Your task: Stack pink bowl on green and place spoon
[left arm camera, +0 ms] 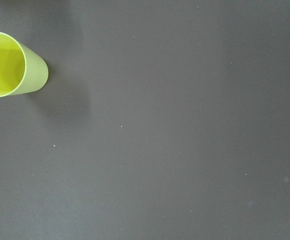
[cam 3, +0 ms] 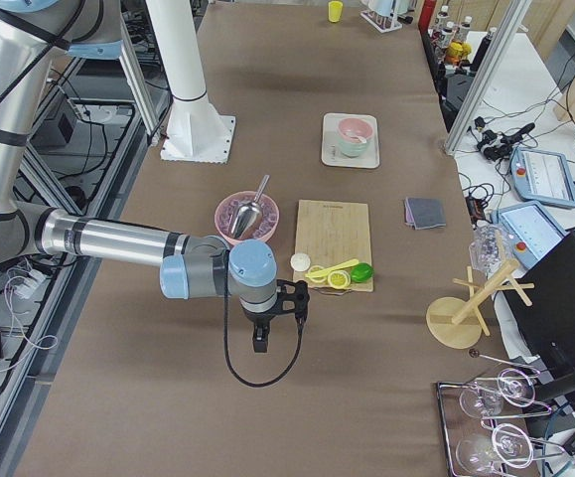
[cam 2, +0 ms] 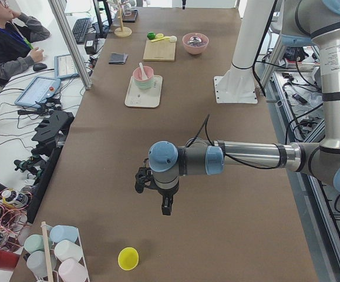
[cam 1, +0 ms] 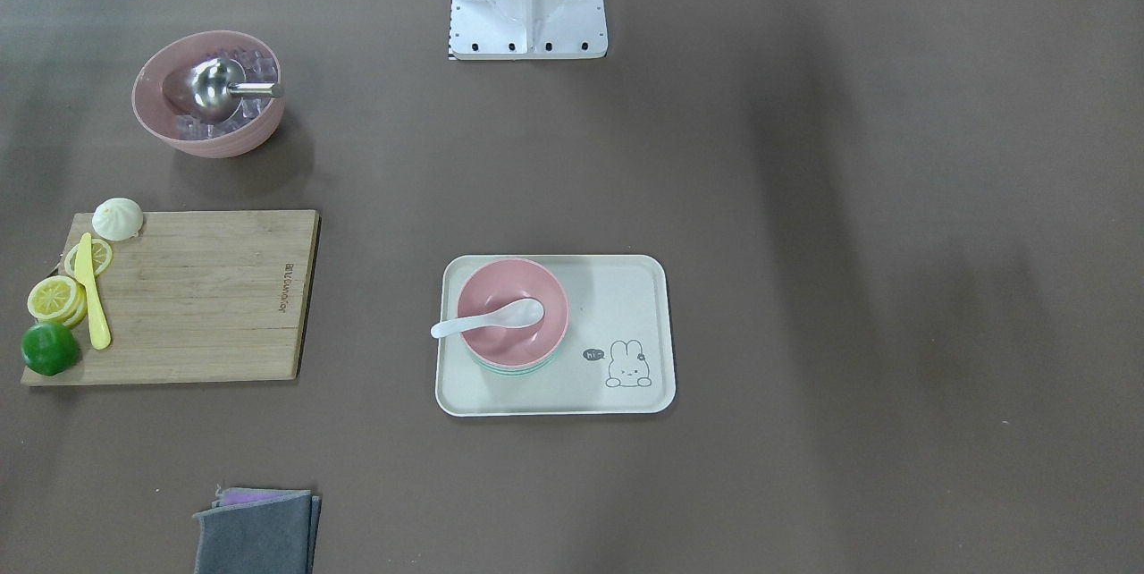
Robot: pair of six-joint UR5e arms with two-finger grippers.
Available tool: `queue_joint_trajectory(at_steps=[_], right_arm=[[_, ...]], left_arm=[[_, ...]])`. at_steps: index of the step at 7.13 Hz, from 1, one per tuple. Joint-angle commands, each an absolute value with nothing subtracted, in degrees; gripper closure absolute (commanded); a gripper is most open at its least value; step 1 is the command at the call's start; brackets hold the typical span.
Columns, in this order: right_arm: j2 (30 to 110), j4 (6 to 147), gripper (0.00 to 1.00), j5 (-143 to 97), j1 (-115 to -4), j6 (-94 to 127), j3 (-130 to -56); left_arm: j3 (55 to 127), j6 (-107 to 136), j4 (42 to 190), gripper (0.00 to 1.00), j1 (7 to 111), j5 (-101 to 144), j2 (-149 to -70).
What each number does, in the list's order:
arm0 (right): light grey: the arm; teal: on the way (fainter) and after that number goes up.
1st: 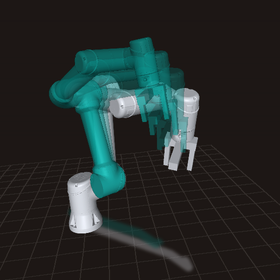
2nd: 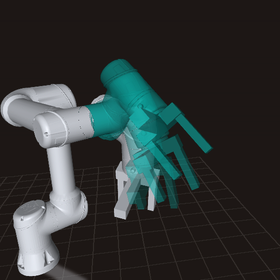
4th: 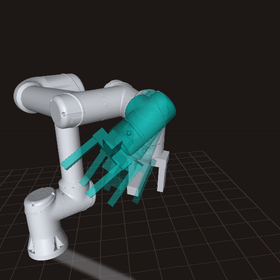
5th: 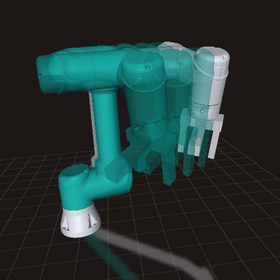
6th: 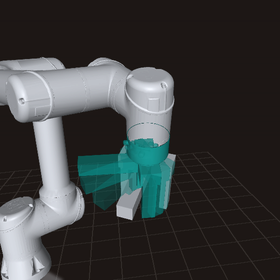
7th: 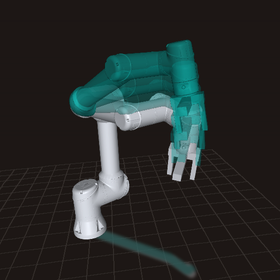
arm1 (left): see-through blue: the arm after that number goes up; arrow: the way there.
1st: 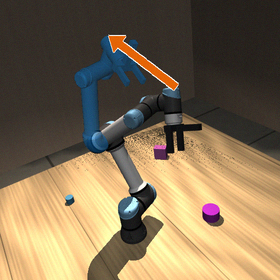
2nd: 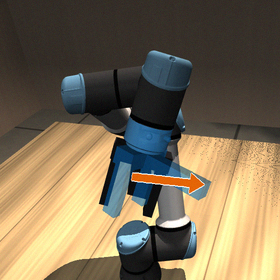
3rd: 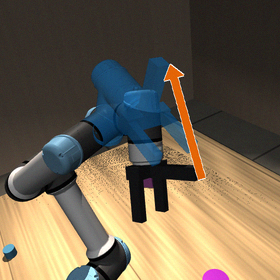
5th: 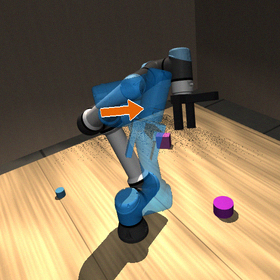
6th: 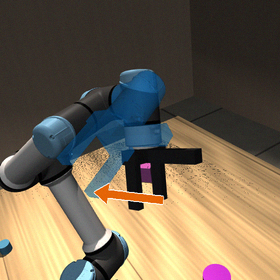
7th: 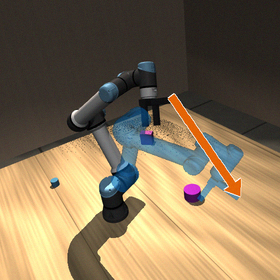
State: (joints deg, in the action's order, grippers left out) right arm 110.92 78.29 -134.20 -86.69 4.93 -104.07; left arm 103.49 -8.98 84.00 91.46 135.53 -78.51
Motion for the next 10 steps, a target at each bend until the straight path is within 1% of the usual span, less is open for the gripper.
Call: queue_joint_trajectory(at_steps=[1, 2, 10], right_arm=[[108.9, 82.9, 0.00, -133.7, -86.5, 4.9, -104.3], [108.8, 82.8, 0.00, -133.7, -86.5, 4.7, -104.3], [108.6, 82.0, 0.00, -134.6, -86.5, 4.7, -104.5]], left_arm=[[103.4, -9.3, 84.9, 0.02, 91.4, 135.7, -78.9], [104.4, -9.3, 84.9, 0.02, 91.5, 135.6, -78.7], [104.5, -9.3, 85.0, 0.02, 91.4, 135.8, -78.9]])
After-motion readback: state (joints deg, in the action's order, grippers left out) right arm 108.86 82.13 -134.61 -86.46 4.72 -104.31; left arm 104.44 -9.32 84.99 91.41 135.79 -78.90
